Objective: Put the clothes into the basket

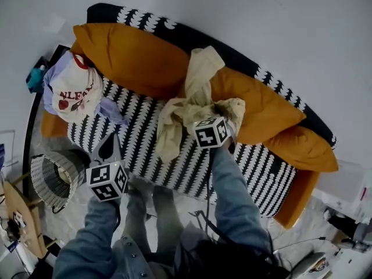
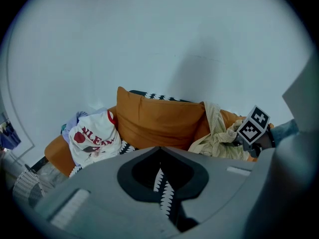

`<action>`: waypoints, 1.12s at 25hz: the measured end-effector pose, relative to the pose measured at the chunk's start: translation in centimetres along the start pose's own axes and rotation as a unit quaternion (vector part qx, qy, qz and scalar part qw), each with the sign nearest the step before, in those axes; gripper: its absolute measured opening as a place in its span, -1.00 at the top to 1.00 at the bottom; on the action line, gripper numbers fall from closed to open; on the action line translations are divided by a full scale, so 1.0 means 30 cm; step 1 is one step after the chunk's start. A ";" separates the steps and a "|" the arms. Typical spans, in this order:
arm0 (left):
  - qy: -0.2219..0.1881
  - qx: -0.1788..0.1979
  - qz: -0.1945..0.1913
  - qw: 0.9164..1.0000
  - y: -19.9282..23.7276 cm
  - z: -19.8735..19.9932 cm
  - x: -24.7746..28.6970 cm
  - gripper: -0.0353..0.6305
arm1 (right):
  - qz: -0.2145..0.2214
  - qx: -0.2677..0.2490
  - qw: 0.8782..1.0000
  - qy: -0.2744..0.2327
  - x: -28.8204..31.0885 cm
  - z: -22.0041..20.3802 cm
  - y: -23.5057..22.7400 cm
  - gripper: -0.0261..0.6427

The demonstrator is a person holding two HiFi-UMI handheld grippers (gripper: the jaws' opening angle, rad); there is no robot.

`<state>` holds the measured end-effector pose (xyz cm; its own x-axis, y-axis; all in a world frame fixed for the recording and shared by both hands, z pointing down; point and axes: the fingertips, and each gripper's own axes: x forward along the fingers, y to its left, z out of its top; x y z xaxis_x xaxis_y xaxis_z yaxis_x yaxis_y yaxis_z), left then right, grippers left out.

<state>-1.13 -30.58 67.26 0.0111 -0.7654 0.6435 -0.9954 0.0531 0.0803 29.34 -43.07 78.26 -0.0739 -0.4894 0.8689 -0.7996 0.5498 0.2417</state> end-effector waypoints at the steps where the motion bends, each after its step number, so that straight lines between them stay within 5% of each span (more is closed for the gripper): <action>1: -0.001 -0.002 0.000 1.000 0.002 0.000 -0.005 0.86 | 0.004 0.008 1.000 0.001 -0.008 -0.002 0.005 0.53; 7: -0.020 -0.005 -0.007 1.000 0.002 0.054 -0.043 0.86 | 0.018 0.026 0.999 -0.010 -0.114 0.013 0.030 0.62; 15: -0.056 0.005 -0.028 0.998 -0.037 0.194 -0.137 0.86 | 0.017 0.069 0.993 -0.093 -0.423 0.160 0.091 0.63; 28: -0.154 0.003 -0.047 0.987 0.067 0.456 -0.538 0.87 | -0.016 0.072 0.975 -0.212 -0.981 0.487 0.215 0.63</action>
<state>-4.63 -26.90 46.63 0.0744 -0.9251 0.3723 -0.9919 -0.0301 0.1233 17.65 -35.01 47.92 -0.2630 -0.7565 0.5988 -0.8788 0.4440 0.1750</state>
